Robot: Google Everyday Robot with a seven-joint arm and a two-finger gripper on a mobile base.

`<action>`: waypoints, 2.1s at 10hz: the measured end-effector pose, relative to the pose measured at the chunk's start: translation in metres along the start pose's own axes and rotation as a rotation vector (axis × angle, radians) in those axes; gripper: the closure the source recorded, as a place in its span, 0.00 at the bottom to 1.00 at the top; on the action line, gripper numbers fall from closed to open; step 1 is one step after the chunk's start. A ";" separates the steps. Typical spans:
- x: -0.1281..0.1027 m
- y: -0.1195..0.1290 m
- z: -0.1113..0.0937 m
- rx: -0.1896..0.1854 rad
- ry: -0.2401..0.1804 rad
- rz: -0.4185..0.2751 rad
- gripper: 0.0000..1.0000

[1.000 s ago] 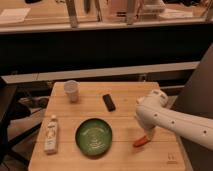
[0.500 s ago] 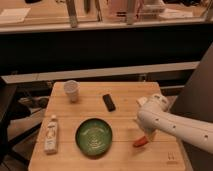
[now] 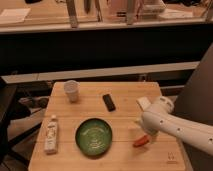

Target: Drag the pepper across the table

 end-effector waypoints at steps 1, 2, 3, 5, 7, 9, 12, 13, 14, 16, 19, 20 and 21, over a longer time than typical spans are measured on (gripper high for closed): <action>0.000 0.001 0.001 0.002 -0.005 -0.004 0.20; 0.001 0.004 0.005 0.005 -0.017 -0.013 0.20; 0.002 0.007 0.006 0.006 -0.021 -0.018 0.20; 0.003 0.011 0.010 0.010 -0.036 -0.029 0.20; 0.004 0.015 0.014 0.012 -0.046 -0.031 0.20; 0.006 0.020 0.019 0.012 -0.057 -0.036 0.20; 0.006 0.023 0.024 0.012 -0.065 -0.036 0.20; 0.006 0.023 0.024 0.012 -0.066 -0.036 0.20; 0.006 0.024 0.025 0.011 -0.067 -0.035 0.20; 0.007 0.025 0.028 0.010 -0.069 -0.034 0.20; 0.008 0.027 0.031 0.010 -0.073 -0.029 0.20; 0.007 0.027 0.032 0.010 -0.075 -0.027 0.20; 0.008 0.027 0.033 0.009 -0.075 -0.025 0.20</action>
